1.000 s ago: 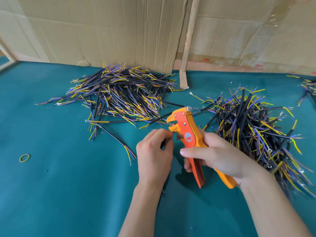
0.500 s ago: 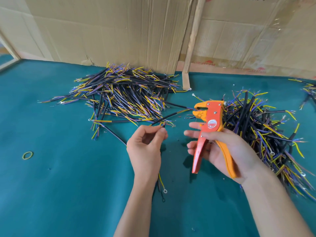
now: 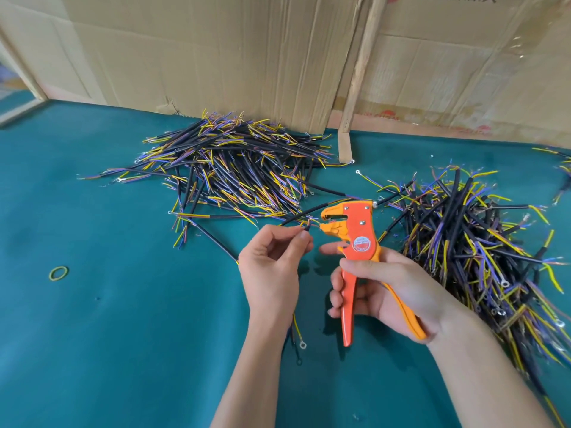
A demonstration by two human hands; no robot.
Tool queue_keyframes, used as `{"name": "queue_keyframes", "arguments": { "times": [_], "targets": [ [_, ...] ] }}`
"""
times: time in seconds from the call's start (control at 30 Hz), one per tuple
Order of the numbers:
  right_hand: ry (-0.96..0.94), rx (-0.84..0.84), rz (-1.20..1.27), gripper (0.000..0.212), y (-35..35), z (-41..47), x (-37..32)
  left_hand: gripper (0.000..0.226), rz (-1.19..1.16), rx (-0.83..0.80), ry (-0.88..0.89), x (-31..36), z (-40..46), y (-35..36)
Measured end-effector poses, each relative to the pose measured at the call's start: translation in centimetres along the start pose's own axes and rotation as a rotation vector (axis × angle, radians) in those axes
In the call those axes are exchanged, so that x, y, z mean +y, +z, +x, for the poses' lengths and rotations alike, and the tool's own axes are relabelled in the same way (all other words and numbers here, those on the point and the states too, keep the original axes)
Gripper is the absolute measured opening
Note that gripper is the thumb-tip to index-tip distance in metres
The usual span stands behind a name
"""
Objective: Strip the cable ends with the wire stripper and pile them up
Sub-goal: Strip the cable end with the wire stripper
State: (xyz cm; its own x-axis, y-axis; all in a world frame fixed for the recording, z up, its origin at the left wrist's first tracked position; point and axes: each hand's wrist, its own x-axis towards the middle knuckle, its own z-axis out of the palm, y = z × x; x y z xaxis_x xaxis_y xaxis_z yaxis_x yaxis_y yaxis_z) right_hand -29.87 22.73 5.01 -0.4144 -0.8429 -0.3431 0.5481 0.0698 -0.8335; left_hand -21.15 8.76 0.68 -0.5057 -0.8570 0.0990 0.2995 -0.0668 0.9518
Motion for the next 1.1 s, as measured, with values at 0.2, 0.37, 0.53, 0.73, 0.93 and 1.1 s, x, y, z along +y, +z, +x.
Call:
{"name": "queue_keyframes", "arguments": {
  "times": [0.2,0.37,0.53,0.73,0.93,1.1],
  "targets": [
    [-0.024,0.019,-0.033,0.035,0.2,0.0,0.1,0.012,0.037,-0.043,0.001,0.1,-0.1,0.1],
    [-0.017,0.011,-0.050,0.034,0.2,0.0,0.2,0.010,0.037,-0.055,0.001,0.2,-0.1,0.0],
    [-0.027,0.001,-0.041,0.034,0.4,0.2,0.3,0.009,-0.001,-0.056,-0.003,0.2,-0.1,0.0],
    [-0.057,0.002,-0.024,0.031,0.8,0.6,0.7,0.011,-0.044,-0.027,-0.005,0.4,-0.1,-0.1],
    [-0.101,0.039,-0.016,0.027,1.1,1.0,1.3,0.009,-0.014,0.008,-0.005,0.1,-0.1,0.1],
    [-0.133,0.057,0.039,0.021,0.0,0.2,0.0,0.017,0.041,0.037,0.004,-0.1,-0.1,0.1]
  ]
}}
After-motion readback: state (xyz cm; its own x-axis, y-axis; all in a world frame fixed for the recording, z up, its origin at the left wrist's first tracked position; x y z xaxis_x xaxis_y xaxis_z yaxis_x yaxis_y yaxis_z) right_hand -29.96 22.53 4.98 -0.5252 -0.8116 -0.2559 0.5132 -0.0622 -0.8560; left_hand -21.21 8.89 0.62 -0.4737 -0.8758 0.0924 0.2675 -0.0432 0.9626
